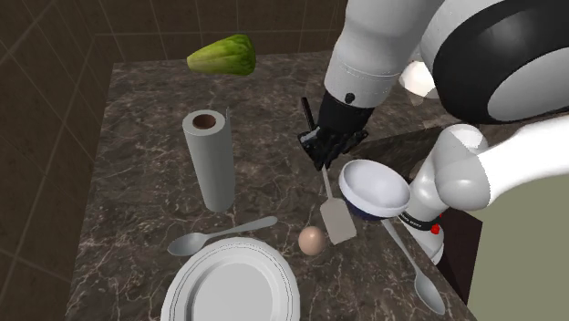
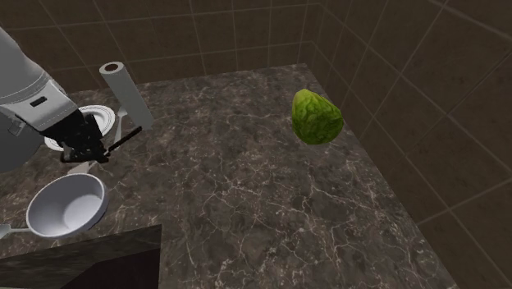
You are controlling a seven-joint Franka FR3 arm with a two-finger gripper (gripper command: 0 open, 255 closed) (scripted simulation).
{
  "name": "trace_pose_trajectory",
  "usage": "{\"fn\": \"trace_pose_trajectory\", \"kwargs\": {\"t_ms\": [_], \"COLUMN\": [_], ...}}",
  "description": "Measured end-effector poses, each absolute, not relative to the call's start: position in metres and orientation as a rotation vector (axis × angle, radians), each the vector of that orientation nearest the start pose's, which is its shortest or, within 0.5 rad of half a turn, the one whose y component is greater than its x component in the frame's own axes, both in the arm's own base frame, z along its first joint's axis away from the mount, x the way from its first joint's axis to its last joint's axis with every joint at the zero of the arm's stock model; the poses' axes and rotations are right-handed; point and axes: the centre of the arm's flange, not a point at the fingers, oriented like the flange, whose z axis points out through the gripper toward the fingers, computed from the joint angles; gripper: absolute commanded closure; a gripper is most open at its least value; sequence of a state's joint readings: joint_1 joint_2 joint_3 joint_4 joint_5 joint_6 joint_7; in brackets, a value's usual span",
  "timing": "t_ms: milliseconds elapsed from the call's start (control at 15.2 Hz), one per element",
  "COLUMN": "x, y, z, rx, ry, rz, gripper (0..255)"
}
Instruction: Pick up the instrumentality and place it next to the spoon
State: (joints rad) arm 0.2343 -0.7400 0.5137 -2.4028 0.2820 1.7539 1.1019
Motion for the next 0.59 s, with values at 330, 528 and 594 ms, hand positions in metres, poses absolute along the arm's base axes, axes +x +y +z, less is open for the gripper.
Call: {"fn": "trace_pose_trajectory", "kwargs": {"t_ms": [330, 528, 594], "x": [0.167, 0.129, 0.114], "y": [0.301, 0.317, 0.318], "z": [0.531, 0.530, 0.529], "rx": [-3.051, -3.052, -3.051], "ry": [0.806, 0.805, 0.805], "rz": [-0.102, -0.103, -0.102], "gripper": [255, 255, 255]}}
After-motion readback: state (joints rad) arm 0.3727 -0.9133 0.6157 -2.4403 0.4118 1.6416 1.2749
